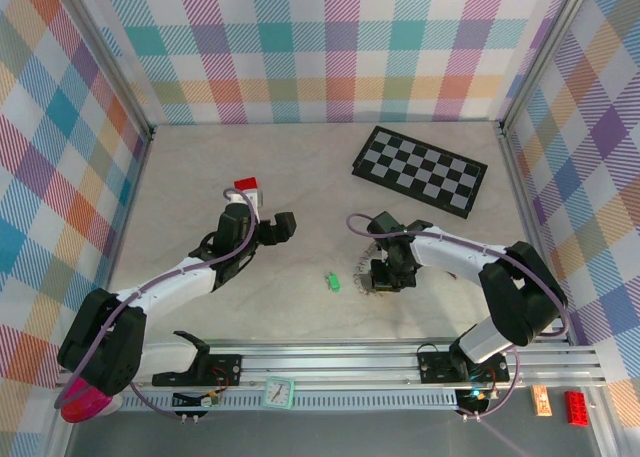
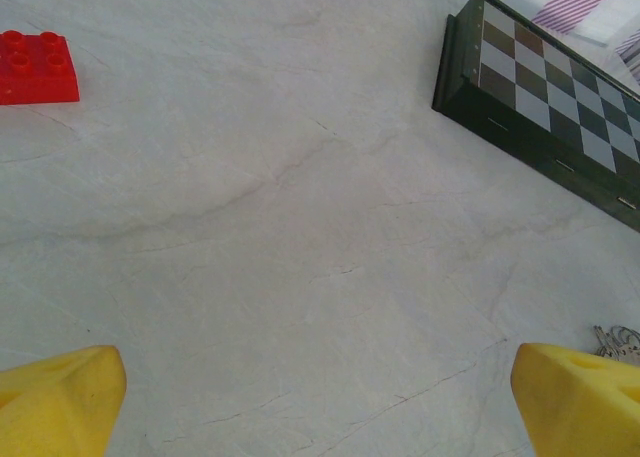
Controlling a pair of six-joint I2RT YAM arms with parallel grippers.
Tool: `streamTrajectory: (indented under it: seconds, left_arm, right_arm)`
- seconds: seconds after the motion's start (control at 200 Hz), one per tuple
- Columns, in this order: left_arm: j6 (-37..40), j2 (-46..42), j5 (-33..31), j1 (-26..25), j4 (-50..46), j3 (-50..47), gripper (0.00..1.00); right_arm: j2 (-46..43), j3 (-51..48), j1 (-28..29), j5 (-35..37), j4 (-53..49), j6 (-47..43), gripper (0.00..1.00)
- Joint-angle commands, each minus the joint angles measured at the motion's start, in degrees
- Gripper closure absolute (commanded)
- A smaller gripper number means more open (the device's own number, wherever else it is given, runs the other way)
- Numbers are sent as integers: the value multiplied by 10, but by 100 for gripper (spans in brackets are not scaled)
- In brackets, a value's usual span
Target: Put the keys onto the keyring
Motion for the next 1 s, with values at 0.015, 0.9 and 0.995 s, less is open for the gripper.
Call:
streamTrajectory:
  seconds: [0.015, 0.9, 0.995]
  left_arm:
    - [11, -5, -11, -7, 16, 17, 2]
    - [79, -50, -20, -9, -42, 63, 3]
    - [119, -63, 7, -9, -46, 76, 7]
  right_arm:
    - [8, 12, 4, 9, -21, -11, 94]
    - [-74, 72, 8, 127, -16, -124, 100]
    - [-118, 72, 8, 134, 49, -183, 100]
